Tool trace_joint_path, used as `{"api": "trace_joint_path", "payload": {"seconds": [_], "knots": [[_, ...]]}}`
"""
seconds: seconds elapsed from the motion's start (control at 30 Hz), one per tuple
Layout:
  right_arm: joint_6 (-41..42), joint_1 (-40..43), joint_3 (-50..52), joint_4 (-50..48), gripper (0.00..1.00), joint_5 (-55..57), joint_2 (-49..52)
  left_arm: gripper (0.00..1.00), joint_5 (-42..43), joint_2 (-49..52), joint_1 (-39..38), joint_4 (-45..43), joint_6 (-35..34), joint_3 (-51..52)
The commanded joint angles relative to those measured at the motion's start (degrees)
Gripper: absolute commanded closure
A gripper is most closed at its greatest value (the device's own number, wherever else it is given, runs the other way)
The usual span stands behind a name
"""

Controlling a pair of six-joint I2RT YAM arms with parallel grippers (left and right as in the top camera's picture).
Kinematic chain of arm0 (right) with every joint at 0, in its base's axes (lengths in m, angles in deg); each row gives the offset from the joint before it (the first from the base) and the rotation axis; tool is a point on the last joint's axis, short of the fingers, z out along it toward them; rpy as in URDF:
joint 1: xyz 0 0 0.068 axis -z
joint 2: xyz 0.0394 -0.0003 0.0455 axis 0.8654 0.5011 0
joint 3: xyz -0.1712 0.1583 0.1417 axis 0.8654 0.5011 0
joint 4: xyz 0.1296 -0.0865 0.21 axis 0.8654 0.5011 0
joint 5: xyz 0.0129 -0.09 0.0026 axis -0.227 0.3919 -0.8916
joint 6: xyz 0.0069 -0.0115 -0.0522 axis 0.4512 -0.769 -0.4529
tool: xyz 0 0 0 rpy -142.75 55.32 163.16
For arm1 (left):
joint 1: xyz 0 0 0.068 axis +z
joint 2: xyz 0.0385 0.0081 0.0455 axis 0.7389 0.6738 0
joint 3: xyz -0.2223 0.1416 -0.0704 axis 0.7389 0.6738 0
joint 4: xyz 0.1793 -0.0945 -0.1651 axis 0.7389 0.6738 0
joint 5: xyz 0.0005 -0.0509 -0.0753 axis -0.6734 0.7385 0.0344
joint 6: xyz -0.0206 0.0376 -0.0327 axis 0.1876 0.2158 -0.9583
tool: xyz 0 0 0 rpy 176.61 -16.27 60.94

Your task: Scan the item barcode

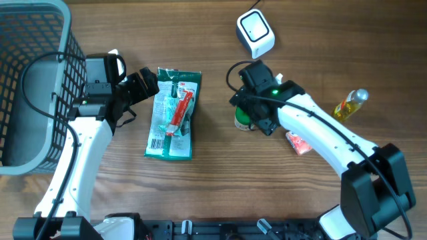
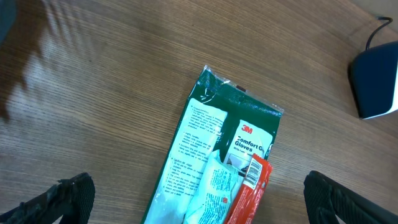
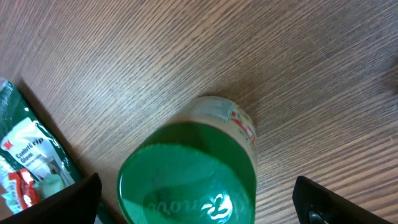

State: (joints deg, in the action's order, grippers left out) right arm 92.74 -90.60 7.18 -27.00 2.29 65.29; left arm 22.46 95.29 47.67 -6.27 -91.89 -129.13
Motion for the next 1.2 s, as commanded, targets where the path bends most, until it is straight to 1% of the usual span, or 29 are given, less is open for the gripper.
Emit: {"api": "trace_joint_path", "payload": {"seconds": [0.0,0.13,0.2,0.23,0.3,0.43,0.57,0.6,0.67,0.73,0.8,0.83,0.87,0.97,1.0,1.03,1.1,1.13,1.17], "knots": [[0.98,-1.42,0.31,-0.24,0.01,5.70,0.39,0.00,0.63,-0.72,0.24,-0.13,0.31,-0.92],[0.66,-1.68,0.31,-0.31,0.01,6.05,0.39,0.00,0.63,-0.72,0.24,-0.13,0.31,-0.92],[0.61,-2.19,0.31,-0.28,0.05,6.71,0.39,0.00,0.63,-0.72,0.24,-0.13,0.33,-0.92],[0.61,-2.54,0.31,-0.07,0.11,7.32,0.39,0.00,0.63,-0.72,0.24,-0.13,0.31,-0.92],[0.61,-2.80,0.31,0.11,0.14,7.48,0.39,0.00,0.63,-0.72,0.24,-0.13,0.33,-0.92],[-0.24,-2.86,0.31,0.17,0.17,7.45,0.39,0.00,0.63,-0.72,0.24,-0.13,0.33,-0.92],[-2.45,-2.86,0.31,-0.07,0.18,7.45,0.39,0.00,0.63,-0.72,0.24,-0.13,0.31,-0.92],[-4.59,-2.86,0.31,-0.28,0.20,7.45,0.39,0.00,0.63,-0.72,0.24,-0.13,0.33,-0.92],[-7.41,-2.86,0.31,-0.20,0.33,7.45,0.39,0.00,0.63,-0.72,0.24,-0.13,0.33,-0.92],[-8.41,-2.86,0.31,-0.04,0.34,7.48,0.39,0.00,0.63,-0.72,0.24,-0.13,0.31,-0.92],[-9.88,-2.82,0.31,-0.09,0.30,7.69,0.39,0.00,0.63,-0.72,0.24,-0.13,0.31,-0.92],[-11.87,-2.82,0.28,-0.15,0.30,8.24,0.39,0.00,0.63,-0.72,0.24,-0.13,0.33,-0.92],[-15.76,-2.82,0.28,-0.07,0.30,9.14,0.39,0.00,0.63,-0.72,0.24,-0.13,0.31,-0.92],[-31.06,-2.78,0.28,-0.28,0.30,9.20,0.39,0.00,0.63,-0.72,0.24,-0.13,0.31,-0.92],[-33.66,-2.80,0.28,-0.35,0.30,9.18,0.39,0.00,0.63,-0.72,0.24,-0.13,0.33,-0.92],[-37.97,-2.80,0.28,-0.33,0.30,9.18,0.39,0.00,0.63,-0.72,0.24,-0.13,0.33,-0.92],[-44.74,-2.80,0.28,-0.13,0.31,9.16,0.39,0.00,0.63,-0.72,0.24,-0.13,0.31,-0.92],[-46.88,-2.78,0.28,0.09,0.32,9.18,0.39,0.00,0.63,-0.72,0.24,-0.13,0.31,-0.92],[-47.21,-2.78,0.28,0.11,0.33,9.18,0.39,0.00,0.63,-0.72,0.24,-0.13,0.31,-0.92]]}}
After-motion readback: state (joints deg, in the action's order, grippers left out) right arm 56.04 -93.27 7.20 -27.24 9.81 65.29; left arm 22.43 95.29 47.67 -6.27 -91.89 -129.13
